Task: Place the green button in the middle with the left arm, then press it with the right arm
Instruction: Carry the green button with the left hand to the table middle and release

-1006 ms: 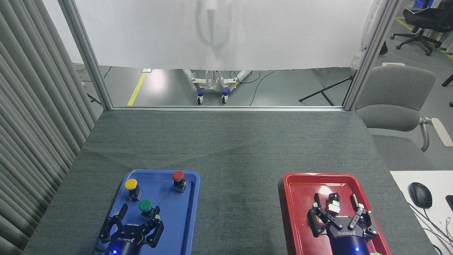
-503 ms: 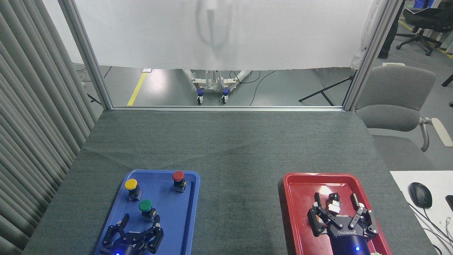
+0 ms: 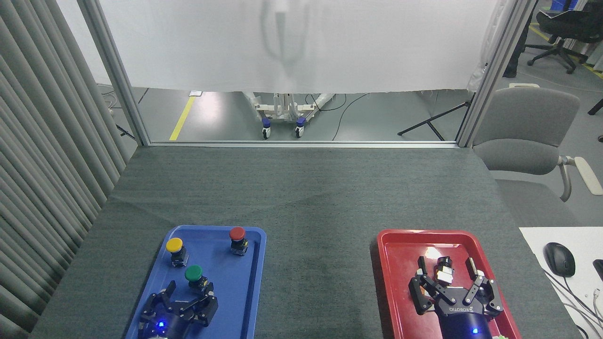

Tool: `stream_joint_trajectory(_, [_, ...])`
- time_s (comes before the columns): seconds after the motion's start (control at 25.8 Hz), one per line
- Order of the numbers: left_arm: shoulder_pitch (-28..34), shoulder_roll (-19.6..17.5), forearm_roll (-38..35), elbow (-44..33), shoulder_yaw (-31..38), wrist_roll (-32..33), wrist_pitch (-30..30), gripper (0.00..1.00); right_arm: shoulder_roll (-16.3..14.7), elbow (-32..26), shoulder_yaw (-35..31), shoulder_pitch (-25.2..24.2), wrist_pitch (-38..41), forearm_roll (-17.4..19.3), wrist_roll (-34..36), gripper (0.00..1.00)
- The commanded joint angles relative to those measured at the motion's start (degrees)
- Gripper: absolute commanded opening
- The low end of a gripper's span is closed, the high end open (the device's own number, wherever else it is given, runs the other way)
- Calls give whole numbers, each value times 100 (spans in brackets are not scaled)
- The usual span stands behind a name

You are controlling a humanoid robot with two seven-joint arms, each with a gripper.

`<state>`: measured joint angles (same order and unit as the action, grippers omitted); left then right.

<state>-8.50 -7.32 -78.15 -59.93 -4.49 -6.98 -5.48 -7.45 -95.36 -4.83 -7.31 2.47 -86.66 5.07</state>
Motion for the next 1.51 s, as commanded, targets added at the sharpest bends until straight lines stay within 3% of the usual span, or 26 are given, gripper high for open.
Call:
stream_joint_trajectory(0.0, [-117, 3, -7, 113, 1, -41, 21, 80, -11, 0, 0, 28, -1, 0, 3, 100])
stream_joint_trajectory(0.19, [-38, -59, -7, 96, -8, -287, -58, 26, -2, 26, 0, 90, -10, 18, 3, 100])
stream_joint_trajectory(0.27, [6, -77, -7, 87, -8, -278, -85, 9, 7, 35, 0, 99, -1, 35, 3, 100])
stream_joint_trajectory(0.35, [-11, -77, -7, 78, 0, -278, -216, 0, 42, 35, 0, 90, -1, 35, 3, 100])
stream_joint_trajectory(0.58, [-38, -24, -7, -616, -87, -331, -823, 0, 59, 105, 62, 55, -1, 44, 3, 100])
stream_joint_trajectory(0.7, [-609, 117, -16, -616, -1037, -339, -1104, 0, 86, 114, 70, 11, -1, 44, 3, 100])
stream_joint_trajectory(0.85, [-1540, 460, -16, 192, -2293, -295, -1069, 0, 235, 114, 97, 46, -1, 44, 3, 100])
stream_joint_trajectory(1.04, [-1945, 838, -86, 1458, -2592, -304, -1104, 0, 226, 114, 105, 37, 25, 44, 3, 100])
stream_joint_trajectory(1.32, [-2358, 1461, -156, 2416, -2698, -339, -1043, 0, 235, 123, 88, 11, 43, 44, -6, 100])
stream_joint_trajectory(1.47, [-2367, 1479, -156, 2618, -2698, -348, -946, 0, 86, 132, 97, 37, 280, 44, -6, 100])
